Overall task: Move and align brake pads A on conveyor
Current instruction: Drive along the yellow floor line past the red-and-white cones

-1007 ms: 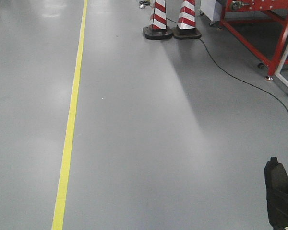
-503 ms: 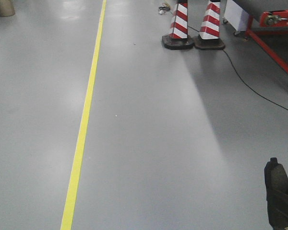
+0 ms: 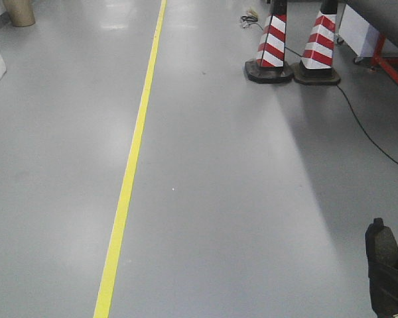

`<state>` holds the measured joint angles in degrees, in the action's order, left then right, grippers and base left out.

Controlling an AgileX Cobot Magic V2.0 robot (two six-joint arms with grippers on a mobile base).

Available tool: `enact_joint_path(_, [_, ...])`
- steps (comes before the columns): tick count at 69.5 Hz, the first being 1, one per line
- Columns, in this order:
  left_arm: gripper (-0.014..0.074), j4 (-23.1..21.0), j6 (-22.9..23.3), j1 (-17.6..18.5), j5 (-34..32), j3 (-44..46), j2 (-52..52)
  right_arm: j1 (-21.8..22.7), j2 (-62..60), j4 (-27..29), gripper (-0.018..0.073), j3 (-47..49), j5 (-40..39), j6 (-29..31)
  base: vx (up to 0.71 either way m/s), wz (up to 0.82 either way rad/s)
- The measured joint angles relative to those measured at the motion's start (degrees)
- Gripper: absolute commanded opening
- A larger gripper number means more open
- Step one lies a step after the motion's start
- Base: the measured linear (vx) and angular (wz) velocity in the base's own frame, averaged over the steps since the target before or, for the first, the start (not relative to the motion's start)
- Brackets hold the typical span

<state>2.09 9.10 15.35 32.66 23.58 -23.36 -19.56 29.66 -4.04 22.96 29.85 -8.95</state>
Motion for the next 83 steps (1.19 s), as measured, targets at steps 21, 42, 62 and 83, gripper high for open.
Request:
enact_joint_path(21, [0.0209, 0.00, 0.00, 0.00, 0.00, 0.00, 0.00, 0.00, 0.00, 0.00, 0.0099, 0.00, 0.00, 0.00, 0.57, 0.08])
enact_joint_path(42, [0.0209, 0.00, 0.00, 0.00, 0.00, 0.00, 0.00, 0.00, 0.00, 0.00, 0.0099, 0.00, 0.51, 0.00, 0.60, 0.08])
enact_joint_path(62, [0.0209, 0.00, 0.00, 0.00, 0.00, 0.00, 0.00, 0.00, 0.00, 0.00, 0.0099, 0.00, 0.80, 0.00, 0.61, 0.06])
enact_joint_path(83, [0.0209, 0.00, 0.00, 0.00, 0.00, 0.00, 0.00, 0.00, 0.00, 0.00, 0.0099, 0.00, 0.89, 0.00, 0.62, 0.01])
